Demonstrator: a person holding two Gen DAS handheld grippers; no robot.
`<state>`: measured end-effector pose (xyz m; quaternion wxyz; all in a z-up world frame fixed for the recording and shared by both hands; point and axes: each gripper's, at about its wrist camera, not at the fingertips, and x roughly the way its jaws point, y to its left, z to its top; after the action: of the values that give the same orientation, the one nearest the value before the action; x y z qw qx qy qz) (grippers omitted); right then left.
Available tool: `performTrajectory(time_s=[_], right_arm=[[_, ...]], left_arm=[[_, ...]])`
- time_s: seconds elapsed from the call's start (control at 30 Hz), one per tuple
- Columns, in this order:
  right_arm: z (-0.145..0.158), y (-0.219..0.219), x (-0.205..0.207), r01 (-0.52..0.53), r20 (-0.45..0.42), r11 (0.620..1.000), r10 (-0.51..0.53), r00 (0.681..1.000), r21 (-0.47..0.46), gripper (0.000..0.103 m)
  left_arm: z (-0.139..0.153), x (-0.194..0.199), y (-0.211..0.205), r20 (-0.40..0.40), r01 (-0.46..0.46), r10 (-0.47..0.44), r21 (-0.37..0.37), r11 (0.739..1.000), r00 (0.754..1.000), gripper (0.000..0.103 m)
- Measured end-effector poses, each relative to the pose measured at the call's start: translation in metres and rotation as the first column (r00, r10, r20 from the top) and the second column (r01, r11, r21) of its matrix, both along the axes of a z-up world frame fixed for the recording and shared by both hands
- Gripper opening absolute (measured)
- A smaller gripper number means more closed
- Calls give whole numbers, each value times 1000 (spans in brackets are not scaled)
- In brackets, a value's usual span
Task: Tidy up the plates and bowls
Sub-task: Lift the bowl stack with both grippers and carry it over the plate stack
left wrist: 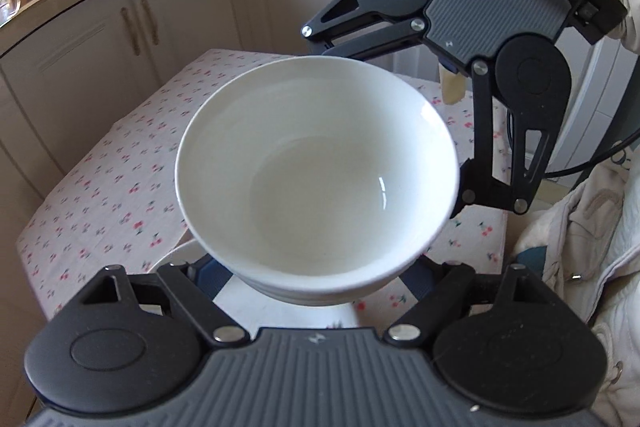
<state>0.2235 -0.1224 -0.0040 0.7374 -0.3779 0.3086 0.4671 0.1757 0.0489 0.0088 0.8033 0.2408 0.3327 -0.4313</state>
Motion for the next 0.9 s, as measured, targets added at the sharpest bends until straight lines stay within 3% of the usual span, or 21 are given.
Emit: performTrajectory(time_s=[0.43, 0.9], right_arm=[[-20, 62, 33, -101, -20, 995, 101, 995, 0, 86], [-41, 88, 46, -89, -65, 996, 88, 994, -12, 86]], left_arm=[[-13, 3, 42, -6, -132, 133, 28, 991, 991, 87], [-29, 12, 57, -37, -150, 152, 40, 988, 988, 87]])
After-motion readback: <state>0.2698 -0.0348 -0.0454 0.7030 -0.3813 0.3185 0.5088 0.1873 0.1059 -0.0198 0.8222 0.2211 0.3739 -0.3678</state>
